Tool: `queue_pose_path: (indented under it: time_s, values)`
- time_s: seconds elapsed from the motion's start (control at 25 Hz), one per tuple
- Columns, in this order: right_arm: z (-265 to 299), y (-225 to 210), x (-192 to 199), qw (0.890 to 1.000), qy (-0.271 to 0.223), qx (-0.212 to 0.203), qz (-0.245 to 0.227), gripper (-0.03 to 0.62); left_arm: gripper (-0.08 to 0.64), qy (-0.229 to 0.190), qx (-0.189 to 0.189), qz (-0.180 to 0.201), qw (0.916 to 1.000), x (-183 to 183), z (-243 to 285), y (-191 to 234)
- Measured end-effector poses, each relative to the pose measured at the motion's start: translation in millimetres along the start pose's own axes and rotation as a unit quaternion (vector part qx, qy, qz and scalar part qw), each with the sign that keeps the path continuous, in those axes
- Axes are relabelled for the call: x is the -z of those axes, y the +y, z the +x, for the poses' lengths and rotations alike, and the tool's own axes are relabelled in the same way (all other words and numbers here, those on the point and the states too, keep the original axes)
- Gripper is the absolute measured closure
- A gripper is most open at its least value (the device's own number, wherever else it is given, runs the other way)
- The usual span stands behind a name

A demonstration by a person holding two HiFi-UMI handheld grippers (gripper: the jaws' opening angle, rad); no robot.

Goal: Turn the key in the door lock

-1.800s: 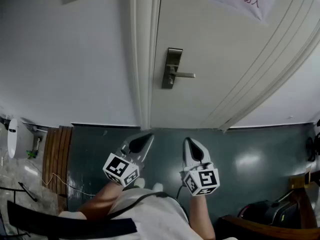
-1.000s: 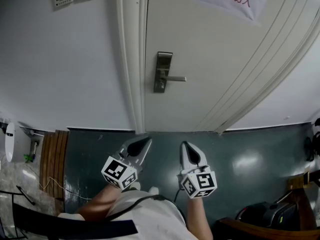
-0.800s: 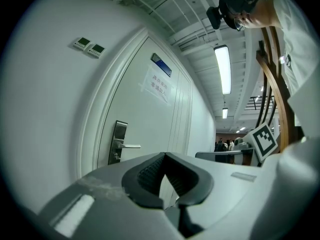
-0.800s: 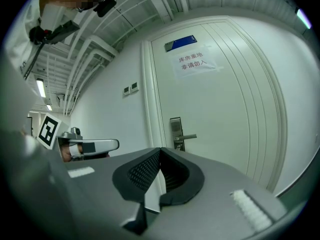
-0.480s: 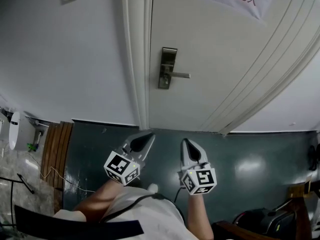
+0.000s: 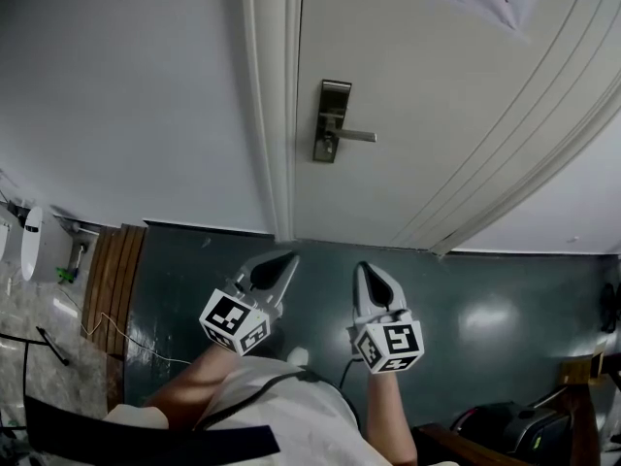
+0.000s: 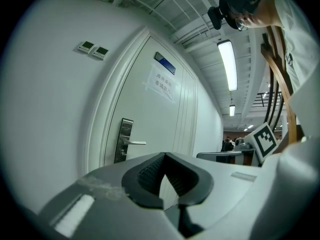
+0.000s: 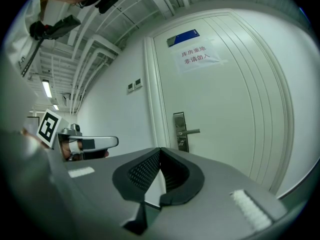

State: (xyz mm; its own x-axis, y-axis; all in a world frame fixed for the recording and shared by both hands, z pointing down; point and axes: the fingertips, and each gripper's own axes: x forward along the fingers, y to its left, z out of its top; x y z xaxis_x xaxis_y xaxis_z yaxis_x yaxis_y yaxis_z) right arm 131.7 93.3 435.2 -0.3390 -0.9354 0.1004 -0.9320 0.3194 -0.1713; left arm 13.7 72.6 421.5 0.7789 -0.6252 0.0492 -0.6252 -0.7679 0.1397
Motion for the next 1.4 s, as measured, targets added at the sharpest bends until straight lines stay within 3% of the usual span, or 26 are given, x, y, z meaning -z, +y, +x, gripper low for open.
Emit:
queue_pose_path:
  time_s: [0.96,1.4]
  values:
    - [118,-43,-13,0.999,0.019,0.045,0.004,0.584,0.555,0.009,0.049,-0.015,0.9986,-18,97,103]
    - [176,-42,-19,0.998,0.033,0.062,-0.002,0.584,0.555,0.015,0.071,-0.029,0.997,-23,119,156]
